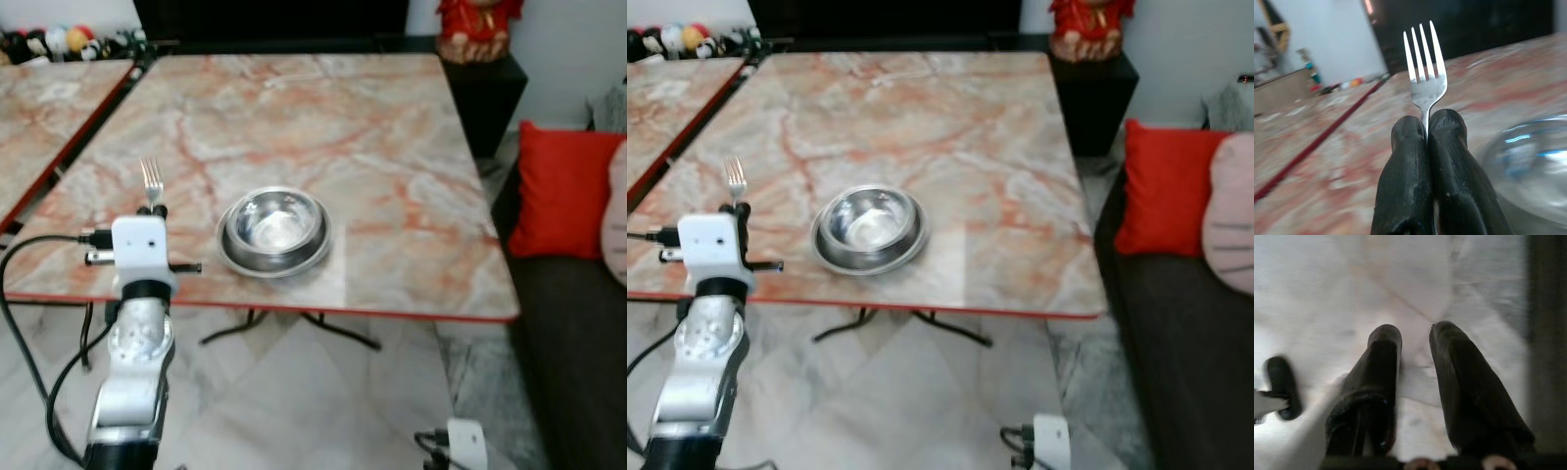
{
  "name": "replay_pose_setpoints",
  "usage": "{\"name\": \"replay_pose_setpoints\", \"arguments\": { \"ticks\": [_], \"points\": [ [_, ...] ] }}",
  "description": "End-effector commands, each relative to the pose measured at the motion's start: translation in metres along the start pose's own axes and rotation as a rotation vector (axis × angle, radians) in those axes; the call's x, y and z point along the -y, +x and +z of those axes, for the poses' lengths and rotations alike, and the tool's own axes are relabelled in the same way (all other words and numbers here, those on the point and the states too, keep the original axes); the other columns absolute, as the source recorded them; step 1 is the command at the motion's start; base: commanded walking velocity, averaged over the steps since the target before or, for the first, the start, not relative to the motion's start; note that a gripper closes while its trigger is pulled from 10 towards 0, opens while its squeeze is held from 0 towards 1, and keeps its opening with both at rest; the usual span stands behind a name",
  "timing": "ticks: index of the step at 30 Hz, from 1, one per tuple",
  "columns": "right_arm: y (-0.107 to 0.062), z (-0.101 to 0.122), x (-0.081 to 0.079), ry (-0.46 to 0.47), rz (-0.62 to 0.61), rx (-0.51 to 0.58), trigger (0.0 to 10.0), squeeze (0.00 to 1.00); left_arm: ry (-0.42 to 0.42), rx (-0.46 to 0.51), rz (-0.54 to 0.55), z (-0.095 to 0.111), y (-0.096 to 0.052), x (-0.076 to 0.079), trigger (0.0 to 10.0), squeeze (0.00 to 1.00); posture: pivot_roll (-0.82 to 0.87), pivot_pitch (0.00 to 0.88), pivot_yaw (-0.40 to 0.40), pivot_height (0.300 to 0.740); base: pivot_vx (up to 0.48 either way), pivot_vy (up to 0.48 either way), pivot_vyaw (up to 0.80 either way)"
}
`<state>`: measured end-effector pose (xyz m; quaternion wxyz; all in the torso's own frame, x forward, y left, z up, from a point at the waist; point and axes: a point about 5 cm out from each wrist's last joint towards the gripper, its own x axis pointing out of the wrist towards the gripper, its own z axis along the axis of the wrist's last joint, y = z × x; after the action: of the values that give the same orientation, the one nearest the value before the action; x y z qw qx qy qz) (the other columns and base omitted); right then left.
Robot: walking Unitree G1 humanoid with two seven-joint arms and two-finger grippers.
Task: Setting the table
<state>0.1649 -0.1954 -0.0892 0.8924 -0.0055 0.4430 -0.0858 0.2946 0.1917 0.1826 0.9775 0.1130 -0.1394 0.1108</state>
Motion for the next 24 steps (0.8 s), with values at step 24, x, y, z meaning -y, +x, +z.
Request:
{"name": "replay_pose_setpoints", "arguments": {
  "ticks": [24],
  "points": [
    [-0.001, -0.002, -0.004, 0.021, 0.000, -0.006, 10.0, 0.00, -0.064, -0.029, -0.241, -0.004, -0.004, 0.014, 10.0, 0.00, -0.05, 0.135, 0.036, 0.740, 0.000, -0.161, 0.00]
  ]
}}
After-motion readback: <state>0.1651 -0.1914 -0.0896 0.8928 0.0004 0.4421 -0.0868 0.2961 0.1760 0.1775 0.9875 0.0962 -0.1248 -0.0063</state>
